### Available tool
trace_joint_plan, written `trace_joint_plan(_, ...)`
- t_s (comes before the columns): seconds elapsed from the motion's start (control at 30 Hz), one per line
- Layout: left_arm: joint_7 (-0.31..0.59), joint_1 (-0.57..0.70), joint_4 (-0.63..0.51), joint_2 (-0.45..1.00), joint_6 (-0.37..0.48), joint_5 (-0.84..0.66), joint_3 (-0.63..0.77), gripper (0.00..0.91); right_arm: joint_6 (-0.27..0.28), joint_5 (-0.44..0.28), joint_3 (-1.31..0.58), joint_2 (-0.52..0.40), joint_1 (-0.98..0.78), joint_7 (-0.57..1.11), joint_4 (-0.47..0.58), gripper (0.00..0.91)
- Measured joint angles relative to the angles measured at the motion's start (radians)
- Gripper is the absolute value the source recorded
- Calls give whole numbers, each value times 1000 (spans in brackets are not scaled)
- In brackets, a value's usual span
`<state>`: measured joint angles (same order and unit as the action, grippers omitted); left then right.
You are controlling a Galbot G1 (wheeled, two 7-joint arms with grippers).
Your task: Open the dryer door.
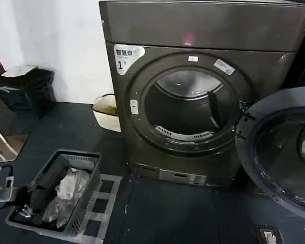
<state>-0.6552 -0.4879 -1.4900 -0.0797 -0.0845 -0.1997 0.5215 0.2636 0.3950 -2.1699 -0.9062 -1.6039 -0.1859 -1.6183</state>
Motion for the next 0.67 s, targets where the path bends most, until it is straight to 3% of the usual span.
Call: trace_joint_plan(0.67, -29, 9, 22, 7, -18, 21, -6, 907, 0, 0, -1, -4, 0, -3, -1, 907)
